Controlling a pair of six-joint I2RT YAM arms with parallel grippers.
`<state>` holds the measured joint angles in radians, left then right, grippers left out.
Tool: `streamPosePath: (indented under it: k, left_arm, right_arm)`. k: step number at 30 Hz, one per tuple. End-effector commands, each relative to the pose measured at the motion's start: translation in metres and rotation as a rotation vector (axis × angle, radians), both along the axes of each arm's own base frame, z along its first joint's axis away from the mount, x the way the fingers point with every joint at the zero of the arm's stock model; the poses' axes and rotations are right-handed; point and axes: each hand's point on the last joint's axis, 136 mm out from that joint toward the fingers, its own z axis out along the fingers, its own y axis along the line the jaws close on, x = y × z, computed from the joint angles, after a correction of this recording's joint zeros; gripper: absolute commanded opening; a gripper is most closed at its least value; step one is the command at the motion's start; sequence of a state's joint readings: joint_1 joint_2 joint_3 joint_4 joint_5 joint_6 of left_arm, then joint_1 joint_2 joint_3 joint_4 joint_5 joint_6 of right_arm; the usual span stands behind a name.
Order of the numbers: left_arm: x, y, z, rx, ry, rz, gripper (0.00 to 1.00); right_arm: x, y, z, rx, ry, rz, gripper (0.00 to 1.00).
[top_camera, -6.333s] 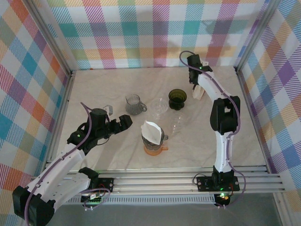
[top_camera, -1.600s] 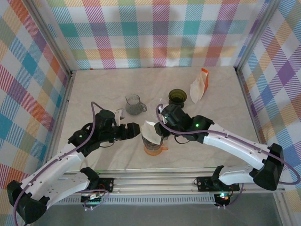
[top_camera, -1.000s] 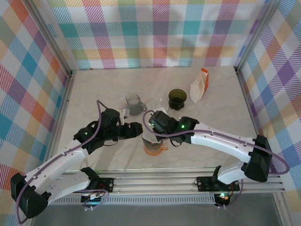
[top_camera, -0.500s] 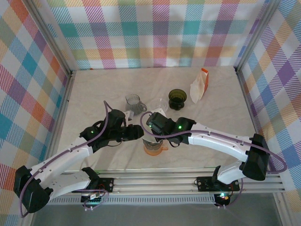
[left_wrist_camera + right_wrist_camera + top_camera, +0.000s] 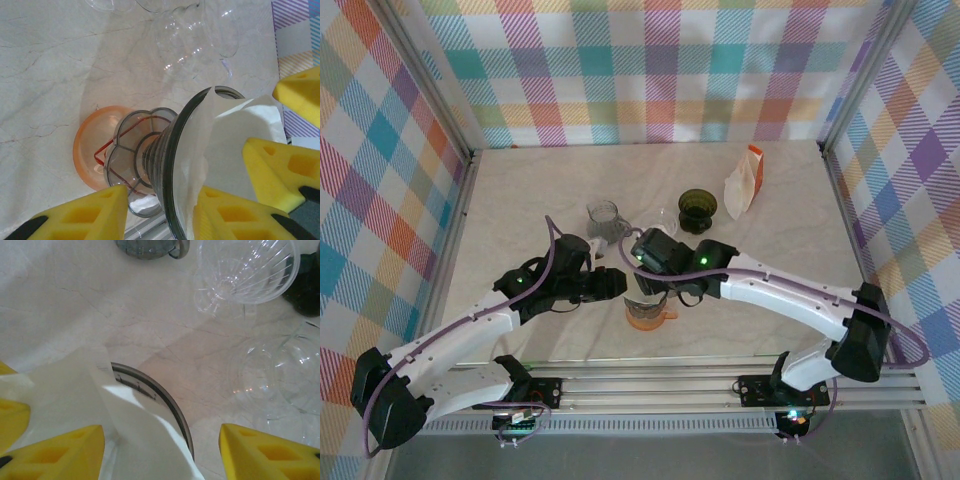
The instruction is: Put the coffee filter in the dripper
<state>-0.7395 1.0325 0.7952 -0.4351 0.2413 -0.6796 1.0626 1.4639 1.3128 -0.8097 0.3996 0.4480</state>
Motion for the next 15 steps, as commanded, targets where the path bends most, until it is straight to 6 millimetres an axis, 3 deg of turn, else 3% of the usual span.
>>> streamPosePath:
  k: [1,15]
  left_arm:
    - [-0.002,-0.002,-0.002,0.011,-0.021,-0.016,0.38]
    - [-0.002,0.0,-0.008,0.021,-0.012,-0.006,0.38]
  right_arm:
    - [-0.004,-0.002,-0.017,-0.061,0.091,0.029,0.64]
    - [0.002,0.001,-0.051,-0.134,0.216,0.061,0.63]
